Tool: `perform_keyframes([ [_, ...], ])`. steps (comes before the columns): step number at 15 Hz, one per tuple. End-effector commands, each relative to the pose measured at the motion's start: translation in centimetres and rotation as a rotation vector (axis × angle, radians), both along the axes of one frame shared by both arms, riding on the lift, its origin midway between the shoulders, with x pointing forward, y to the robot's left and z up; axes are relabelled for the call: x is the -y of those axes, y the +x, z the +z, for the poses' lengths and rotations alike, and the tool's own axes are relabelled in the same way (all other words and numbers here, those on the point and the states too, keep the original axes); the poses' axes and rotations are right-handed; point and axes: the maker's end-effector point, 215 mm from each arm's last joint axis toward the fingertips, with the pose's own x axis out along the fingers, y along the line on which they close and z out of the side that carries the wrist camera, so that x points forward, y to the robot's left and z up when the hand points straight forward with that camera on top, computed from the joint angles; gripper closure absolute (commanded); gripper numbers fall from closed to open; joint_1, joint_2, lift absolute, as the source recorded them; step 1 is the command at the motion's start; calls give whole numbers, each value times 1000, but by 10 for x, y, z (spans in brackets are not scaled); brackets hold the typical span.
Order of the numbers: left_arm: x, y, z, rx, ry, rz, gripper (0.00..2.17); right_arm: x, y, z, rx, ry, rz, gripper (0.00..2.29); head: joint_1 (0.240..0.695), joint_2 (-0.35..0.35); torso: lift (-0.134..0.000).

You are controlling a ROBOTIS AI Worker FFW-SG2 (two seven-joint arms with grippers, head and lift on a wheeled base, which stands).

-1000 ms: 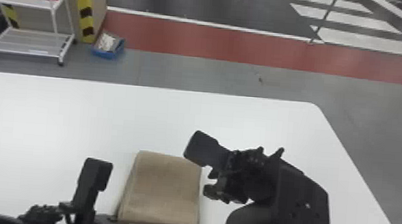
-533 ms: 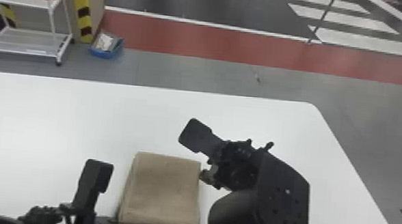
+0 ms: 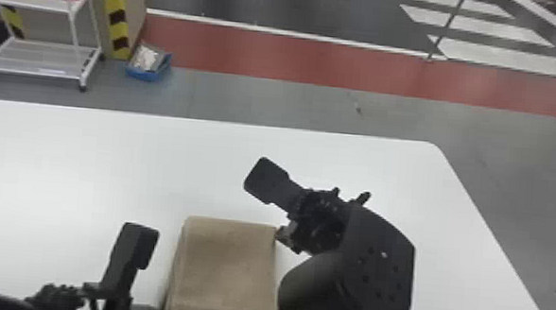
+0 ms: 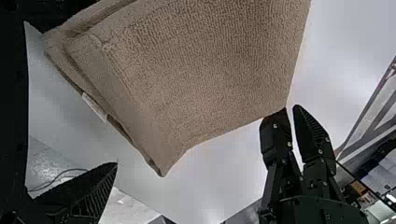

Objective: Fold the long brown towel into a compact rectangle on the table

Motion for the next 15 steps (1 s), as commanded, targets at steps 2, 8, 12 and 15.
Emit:
perform_keyframes([
  [2, 2, -2, 1, -12, 2, -10, 80, 3, 6, -2, 3, -10, -15, 839, 695, -194, -124],
  [8, -1, 2, 2, -7, 8, 0, 90, 12, -4, 22, 17, 102, -91, 839, 695, -210, -124],
  [12, 3, 5, 5, 2, 7, -4, 87, -33, -26, 34, 10, 196, -49, 839, 695, -203, -124],
  [15, 0, 5, 4, 0, 9, -1, 87, -55, -38, 17, -34, 184, -9, 836, 695, -157, -124],
])
